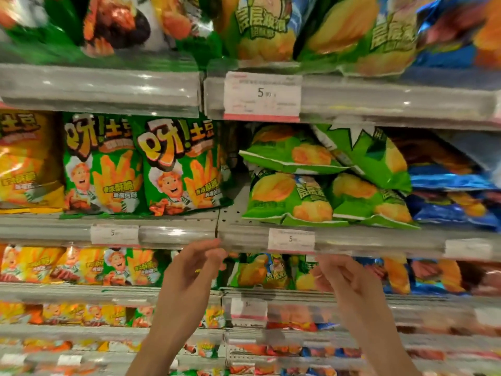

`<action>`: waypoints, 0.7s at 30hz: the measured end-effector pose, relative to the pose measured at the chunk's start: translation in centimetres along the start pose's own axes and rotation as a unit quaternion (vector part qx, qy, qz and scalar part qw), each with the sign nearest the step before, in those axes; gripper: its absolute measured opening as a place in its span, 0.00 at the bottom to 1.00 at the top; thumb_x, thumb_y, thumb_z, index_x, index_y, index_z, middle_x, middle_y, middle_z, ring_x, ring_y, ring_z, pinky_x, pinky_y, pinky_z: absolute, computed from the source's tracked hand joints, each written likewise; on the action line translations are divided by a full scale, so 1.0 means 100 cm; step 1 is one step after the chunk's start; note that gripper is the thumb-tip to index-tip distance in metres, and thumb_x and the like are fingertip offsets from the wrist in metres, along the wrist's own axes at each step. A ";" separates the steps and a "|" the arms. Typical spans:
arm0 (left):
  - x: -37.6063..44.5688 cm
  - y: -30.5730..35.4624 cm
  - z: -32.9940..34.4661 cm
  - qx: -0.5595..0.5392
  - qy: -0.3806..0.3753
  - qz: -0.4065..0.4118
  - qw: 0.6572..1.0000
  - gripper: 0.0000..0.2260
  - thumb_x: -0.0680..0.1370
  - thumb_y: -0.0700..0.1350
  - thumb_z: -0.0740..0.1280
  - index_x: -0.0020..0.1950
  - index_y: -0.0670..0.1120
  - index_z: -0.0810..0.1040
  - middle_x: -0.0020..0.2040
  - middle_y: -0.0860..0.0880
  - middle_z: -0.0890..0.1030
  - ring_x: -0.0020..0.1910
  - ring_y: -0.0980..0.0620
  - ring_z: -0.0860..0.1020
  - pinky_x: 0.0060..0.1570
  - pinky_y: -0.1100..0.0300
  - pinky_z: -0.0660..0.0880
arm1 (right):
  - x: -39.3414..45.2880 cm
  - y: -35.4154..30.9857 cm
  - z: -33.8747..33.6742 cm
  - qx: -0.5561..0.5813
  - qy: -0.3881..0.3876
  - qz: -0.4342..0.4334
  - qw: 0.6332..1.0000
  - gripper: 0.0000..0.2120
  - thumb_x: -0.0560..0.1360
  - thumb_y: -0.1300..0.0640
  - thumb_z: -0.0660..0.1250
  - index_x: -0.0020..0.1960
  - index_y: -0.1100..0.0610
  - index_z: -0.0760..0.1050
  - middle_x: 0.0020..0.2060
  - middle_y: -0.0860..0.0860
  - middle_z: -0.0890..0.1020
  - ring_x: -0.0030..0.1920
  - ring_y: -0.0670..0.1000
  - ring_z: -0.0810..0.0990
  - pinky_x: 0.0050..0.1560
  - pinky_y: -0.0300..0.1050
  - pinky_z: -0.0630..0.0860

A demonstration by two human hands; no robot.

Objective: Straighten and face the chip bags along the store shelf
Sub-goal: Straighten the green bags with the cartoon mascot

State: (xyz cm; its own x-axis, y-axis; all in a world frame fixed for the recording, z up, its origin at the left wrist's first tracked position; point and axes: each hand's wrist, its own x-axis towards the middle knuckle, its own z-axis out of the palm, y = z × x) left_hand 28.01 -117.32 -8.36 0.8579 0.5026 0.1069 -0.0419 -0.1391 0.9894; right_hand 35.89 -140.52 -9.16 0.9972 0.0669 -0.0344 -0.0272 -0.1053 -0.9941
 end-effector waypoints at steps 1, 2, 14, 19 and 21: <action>0.002 0.004 0.002 -0.003 -0.006 0.004 1.000 0.06 0.79 0.49 0.68 0.55 0.52 0.82 0.48 0.56 0.86 0.48 0.57 0.84 0.51 0.57 0.78 | 0.001 -0.003 -0.001 -0.004 0.005 -0.006 1.000 0.07 0.79 0.57 0.67 0.48 0.58 0.82 0.38 0.51 0.86 0.40 0.46 0.84 0.43 0.37 0.81; 0.005 0.007 0.004 -0.008 -0.010 0.007 1.000 0.06 0.79 0.48 0.68 0.55 0.52 0.82 0.47 0.56 0.86 0.47 0.58 0.84 0.50 0.59 0.78 | 0.001 -0.006 -0.002 -0.011 0.009 -0.011 1.000 0.07 0.79 0.57 0.67 0.48 0.58 0.82 0.38 0.51 0.86 0.39 0.45 0.84 0.43 0.36 0.81; 0.056 0.041 0.014 -0.039 -0.030 0.074 0.996 0.09 0.78 0.53 0.68 0.58 0.56 0.79 0.48 0.55 0.84 0.50 0.56 0.82 0.48 0.60 0.78 | 0.004 -0.060 -0.007 -0.127 0.068 -0.137 0.980 0.07 0.80 0.53 0.66 0.47 0.50 0.82 0.39 0.45 0.86 0.42 0.45 0.83 0.47 0.46 0.79; 0.089 0.068 0.036 -0.029 -0.024 0.083 0.996 0.24 0.77 0.57 0.69 0.71 0.54 0.68 0.62 0.53 0.77 0.56 0.59 0.79 0.54 0.54 0.80 | 0.022 -0.089 -0.015 -0.205 0.149 -0.242 0.937 0.03 0.79 0.52 0.67 0.49 0.47 0.79 0.45 0.42 0.82 0.47 0.39 0.79 0.44 0.29 0.73; 0.099 0.078 0.046 -0.015 -0.023 0.097 0.995 0.30 0.77 0.57 0.70 0.75 0.53 0.63 0.65 0.54 0.75 0.58 0.59 0.78 0.59 0.51 0.79 | 0.038 -0.094 -0.020 -0.280 0.194 -0.305 0.889 0.10 0.78 0.52 0.69 0.59 0.51 0.77 0.58 0.49 0.77 0.59 0.43 0.75 0.59 0.37 0.73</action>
State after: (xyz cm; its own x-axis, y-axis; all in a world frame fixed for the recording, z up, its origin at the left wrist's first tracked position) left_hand 38.50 -117.32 -0.05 0.8551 0.4287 0.2915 -0.2226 -0.2042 0.9533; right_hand 40.11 -141.28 0.31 0.7667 -0.0541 0.6397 0.4582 -0.6517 -0.6044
